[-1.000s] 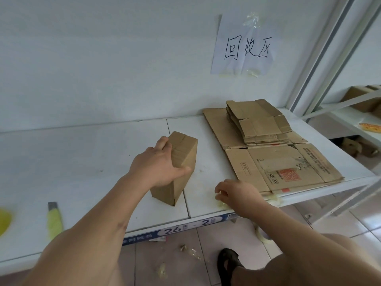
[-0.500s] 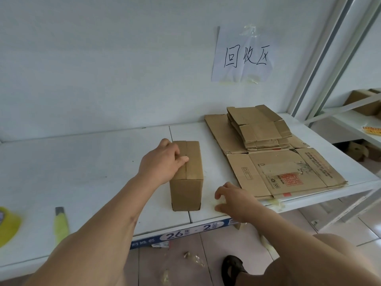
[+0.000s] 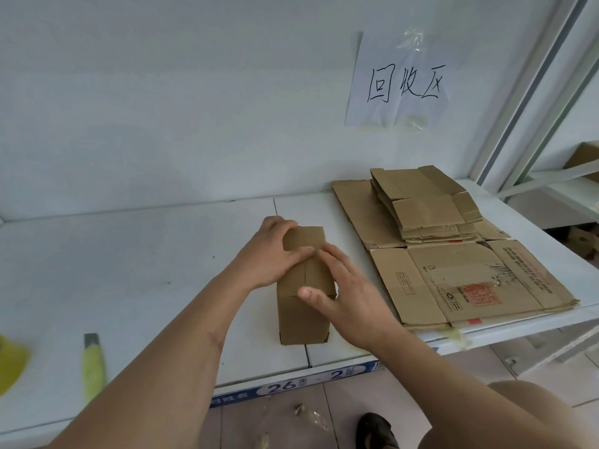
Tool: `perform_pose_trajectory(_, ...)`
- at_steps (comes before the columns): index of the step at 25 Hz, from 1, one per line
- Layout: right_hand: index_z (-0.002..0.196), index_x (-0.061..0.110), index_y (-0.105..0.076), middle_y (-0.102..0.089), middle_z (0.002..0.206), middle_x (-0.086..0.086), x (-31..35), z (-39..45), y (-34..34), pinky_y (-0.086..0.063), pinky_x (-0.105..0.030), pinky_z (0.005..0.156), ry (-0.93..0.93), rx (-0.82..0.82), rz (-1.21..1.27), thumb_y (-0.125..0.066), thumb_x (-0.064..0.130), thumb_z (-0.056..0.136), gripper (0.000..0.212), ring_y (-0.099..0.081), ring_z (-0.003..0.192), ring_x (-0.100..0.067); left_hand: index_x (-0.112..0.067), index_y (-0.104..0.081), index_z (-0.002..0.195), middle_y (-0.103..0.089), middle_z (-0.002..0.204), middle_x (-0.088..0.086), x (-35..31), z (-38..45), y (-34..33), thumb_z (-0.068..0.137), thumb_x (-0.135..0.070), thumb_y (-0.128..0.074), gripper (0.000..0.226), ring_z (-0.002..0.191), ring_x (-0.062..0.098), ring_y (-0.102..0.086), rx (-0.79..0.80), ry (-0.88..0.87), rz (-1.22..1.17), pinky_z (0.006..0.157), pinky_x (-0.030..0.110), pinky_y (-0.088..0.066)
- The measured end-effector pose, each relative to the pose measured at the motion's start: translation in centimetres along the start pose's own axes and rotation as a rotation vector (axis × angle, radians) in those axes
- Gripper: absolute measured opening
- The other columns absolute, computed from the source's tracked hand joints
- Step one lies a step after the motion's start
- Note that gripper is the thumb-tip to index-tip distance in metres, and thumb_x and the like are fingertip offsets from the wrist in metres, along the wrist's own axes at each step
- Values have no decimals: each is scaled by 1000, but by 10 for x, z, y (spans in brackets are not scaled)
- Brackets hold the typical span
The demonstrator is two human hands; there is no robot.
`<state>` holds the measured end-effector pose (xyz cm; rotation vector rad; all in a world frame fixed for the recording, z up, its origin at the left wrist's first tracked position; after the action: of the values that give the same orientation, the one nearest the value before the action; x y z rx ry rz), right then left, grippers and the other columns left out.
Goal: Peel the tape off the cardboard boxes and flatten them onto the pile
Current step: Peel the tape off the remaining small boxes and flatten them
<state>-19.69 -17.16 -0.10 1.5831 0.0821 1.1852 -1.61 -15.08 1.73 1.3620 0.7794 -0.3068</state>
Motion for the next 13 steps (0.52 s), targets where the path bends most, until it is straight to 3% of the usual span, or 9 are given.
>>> perform_pose_trajectory(5, 153, 32, -19, -6, 158, 27, 9, 7, -18, -35, -31, 113, 7, -31, 52, -53, 81, 69, 103, -26, 139, -1, -30, -41, 143, -29, 140, -11, 12, -1, 6, 86, -68, -50, 69, 115, 7, -43, -93, 86, -111, 103, 36, -42)
perform_pose_trajectory(9, 148, 39, -32, -21, 148, 40, 7, 8, -27, -44, -24, 104, 13, -46, 321, -58, 77, 69, 92, -40, 127, 9, -28, -53, 124, -40, 125, -12, 23, -5, 10, 79, -70, -58, 61, 112, 8, -51, -219, 152, -312, 97, 36, -46)
perform_pose_trajectory(13, 143, 46, -36, -33, 143, 40, 6, 14, -35, -38, -11, 101, 33, -125, 450, -49, 75, 80, 70, -40, 129, 10, -26, -51, 117, -46, 122, -10, 28, -8, 13, 86, -61, -58, 47, 110, 9, -52, -292, 188, -423, 89, 30, -45)
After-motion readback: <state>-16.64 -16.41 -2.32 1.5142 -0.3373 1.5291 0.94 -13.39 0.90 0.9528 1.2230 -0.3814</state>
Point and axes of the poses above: each hand's wrist, its own z-axis towards the middle knuckle, its own y-axis out of the back of the hand, x = y × z, the point moved 2 cm from there along z, towards the middle knuckle
